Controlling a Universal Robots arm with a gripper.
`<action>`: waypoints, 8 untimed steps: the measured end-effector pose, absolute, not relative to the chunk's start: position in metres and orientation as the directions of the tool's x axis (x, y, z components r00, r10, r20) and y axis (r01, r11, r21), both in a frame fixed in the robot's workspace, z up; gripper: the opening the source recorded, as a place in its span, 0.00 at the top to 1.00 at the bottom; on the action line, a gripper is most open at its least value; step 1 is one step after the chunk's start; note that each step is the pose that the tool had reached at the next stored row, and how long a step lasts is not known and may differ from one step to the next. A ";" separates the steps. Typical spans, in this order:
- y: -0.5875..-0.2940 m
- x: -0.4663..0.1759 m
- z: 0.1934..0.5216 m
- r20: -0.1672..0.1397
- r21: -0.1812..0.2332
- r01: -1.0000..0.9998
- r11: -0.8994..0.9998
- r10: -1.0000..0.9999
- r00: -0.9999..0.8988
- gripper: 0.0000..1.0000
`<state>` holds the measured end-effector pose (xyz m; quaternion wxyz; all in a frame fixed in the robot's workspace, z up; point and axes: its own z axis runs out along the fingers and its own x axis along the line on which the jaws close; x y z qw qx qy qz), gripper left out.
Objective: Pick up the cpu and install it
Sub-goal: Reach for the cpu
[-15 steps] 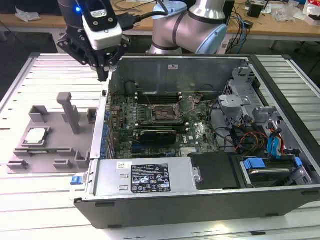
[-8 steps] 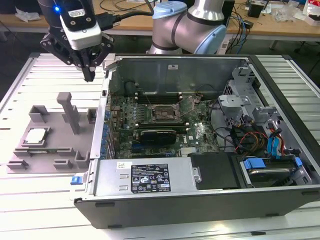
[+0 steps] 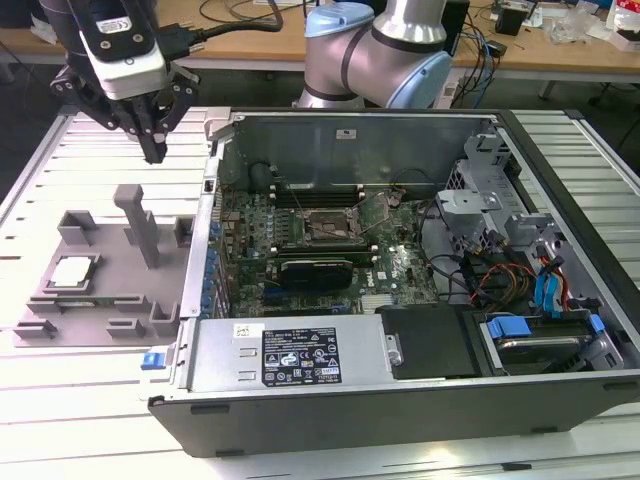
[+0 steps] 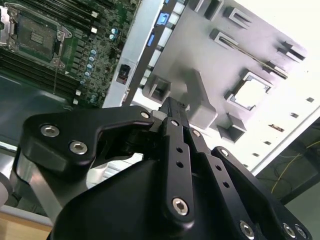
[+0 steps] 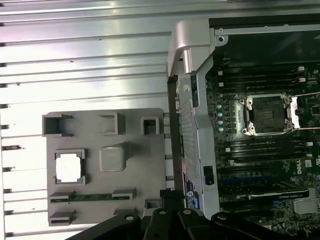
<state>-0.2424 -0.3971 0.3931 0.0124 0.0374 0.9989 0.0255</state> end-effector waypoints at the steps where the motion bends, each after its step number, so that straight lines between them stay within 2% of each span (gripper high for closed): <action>1: -0.397 -0.244 0.393 -0.023 0.052 0.074 0.996 0.075 -0.997 0.89; 8: -0.397 -0.259 0.393 -0.023 0.052 0.074 0.996 0.075 -0.997 0.89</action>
